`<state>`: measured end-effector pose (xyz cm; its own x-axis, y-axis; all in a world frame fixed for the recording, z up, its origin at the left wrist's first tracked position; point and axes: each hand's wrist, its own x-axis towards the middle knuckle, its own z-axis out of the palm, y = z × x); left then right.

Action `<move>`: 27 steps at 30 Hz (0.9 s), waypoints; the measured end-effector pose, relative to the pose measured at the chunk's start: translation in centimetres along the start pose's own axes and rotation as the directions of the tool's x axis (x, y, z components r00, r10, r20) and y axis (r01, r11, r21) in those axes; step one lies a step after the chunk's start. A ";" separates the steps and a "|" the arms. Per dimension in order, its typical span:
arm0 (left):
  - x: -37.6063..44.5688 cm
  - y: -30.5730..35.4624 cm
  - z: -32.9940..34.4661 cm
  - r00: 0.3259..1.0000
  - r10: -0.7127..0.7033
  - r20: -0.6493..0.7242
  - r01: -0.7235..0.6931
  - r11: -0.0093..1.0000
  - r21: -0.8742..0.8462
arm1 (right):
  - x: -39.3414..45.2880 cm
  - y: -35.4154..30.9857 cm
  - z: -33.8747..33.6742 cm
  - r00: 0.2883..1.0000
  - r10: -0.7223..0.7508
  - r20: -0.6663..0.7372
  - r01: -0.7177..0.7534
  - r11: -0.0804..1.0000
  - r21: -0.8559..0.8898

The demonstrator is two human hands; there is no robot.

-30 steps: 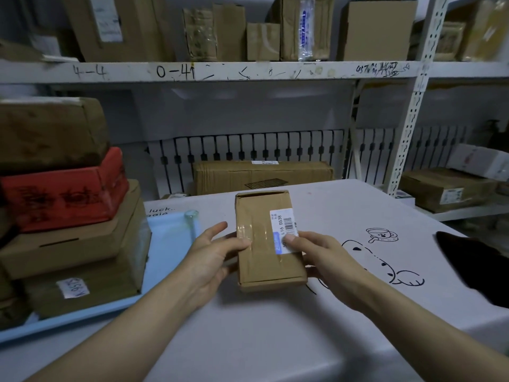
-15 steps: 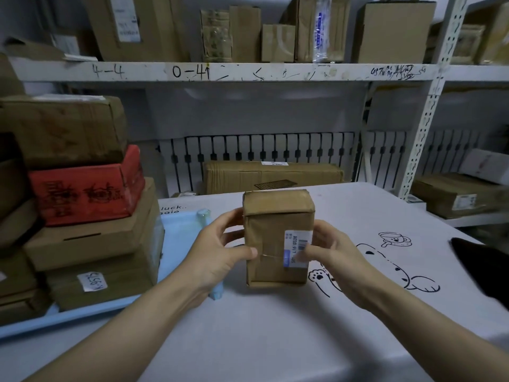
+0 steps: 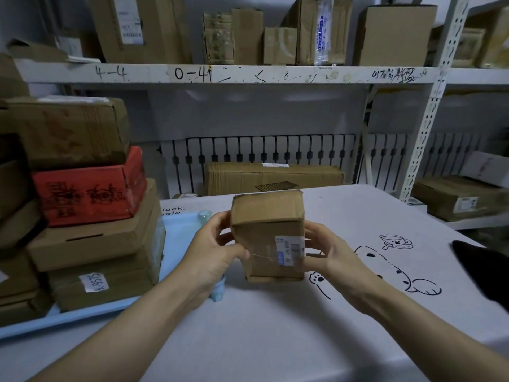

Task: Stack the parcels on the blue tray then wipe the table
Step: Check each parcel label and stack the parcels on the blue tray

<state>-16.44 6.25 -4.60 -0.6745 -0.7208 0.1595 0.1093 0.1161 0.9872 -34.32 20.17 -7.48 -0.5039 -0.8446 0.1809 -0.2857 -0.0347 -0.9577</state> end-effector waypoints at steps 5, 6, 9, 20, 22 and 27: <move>0.2 0.4 0.2 0.995 -0.097 -0.021 0.091 0.976 -0.198 | -0.5 0.4 -0.4 0.999 0.030 0.028 -0.030 1.000 0.001; 0.2 0.4 0.2 0.994 -0.105 -0.020 0.099 0.972 -0.212 | -0.5 0.5 -0.5 0.999 0.032 0.020 -0.032 0.999 0.007; 0.4 0.3 0.4 0.992 -0.118 -0.053 0.106 0.976 -0.190 | -0.4 0.5 -0.4 0.999 0.030 -0.024 -0.030 0.999 0.040; 0.1 0.3 0.6 0.943 0.319 -0.097 -0.234 0.840 0.489 | -0.3 -0.7 -0.3 0.959 -0.123 -0.256 0.108 0.992 -0.072; 0.1 0.2 0.6 0.891 0.454 0.018 -0.344 0.650 0.677 | -0.2 -0.5 -0.2 0.948 -0.150 -0.281 0.106 0.980 -0.167; 0.3 0.3 1.3 0.792 0.544 0.278 -0.481 0.274 0.833 | -0.6 -0.8 0.4 0.934 -0.240 -0.264 0.155 0.939 -0.306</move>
<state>-17.52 6.94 -4.31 -0.6778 -0.3176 0.6631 -0.2540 0.9475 0.1942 -33.44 20.43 -6.87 -0.6170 -0.6400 0.4579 -0.5958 -0.0002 -0.8032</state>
